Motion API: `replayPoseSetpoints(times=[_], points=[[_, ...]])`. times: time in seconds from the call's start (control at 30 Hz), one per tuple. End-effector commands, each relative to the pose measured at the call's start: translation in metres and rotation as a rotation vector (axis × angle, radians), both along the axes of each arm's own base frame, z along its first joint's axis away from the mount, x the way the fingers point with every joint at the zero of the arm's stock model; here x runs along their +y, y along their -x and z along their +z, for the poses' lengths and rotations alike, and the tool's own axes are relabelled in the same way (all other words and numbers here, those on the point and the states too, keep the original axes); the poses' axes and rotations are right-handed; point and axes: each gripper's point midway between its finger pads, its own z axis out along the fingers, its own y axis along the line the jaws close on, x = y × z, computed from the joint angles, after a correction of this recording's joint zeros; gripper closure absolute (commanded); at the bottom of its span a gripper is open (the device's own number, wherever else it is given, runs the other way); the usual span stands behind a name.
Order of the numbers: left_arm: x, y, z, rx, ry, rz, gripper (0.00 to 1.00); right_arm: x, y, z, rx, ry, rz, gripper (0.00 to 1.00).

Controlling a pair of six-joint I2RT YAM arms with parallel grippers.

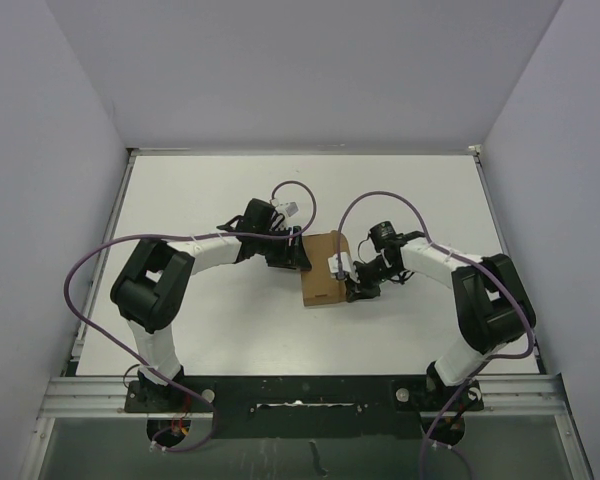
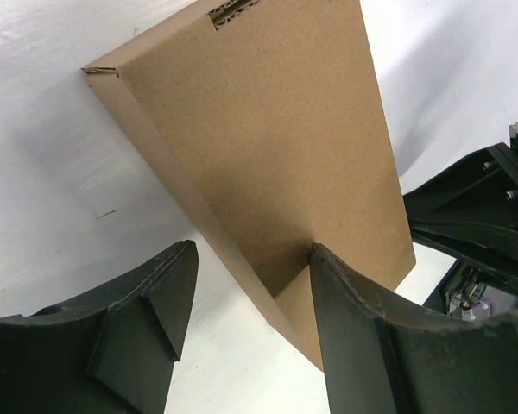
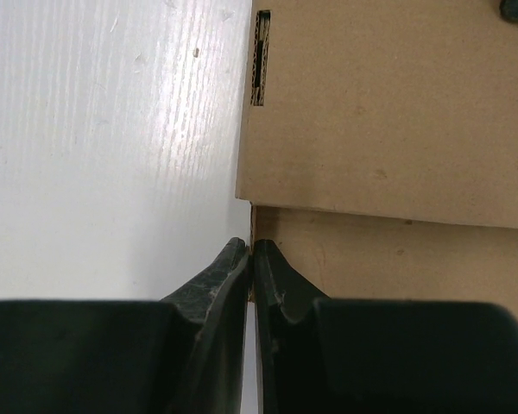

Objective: Fold the paper box

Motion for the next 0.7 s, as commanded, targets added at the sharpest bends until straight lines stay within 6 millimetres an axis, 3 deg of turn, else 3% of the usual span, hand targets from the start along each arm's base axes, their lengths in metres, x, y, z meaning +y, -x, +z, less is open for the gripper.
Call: replayPoseSetpoints(times=[0.0,0.67], points=[[-0.006,-0.012,0.004,-0.017,0.023,-0.004,0.48,0.006,-0.002,0.009,0.041,-0.038,-0.011,0.92],[-0.003,-0.013,0.002,-0.012,-0.01,0.017,0.51,0.024,0.002,0.026,0.02,-0.025,0.013,0.93]])
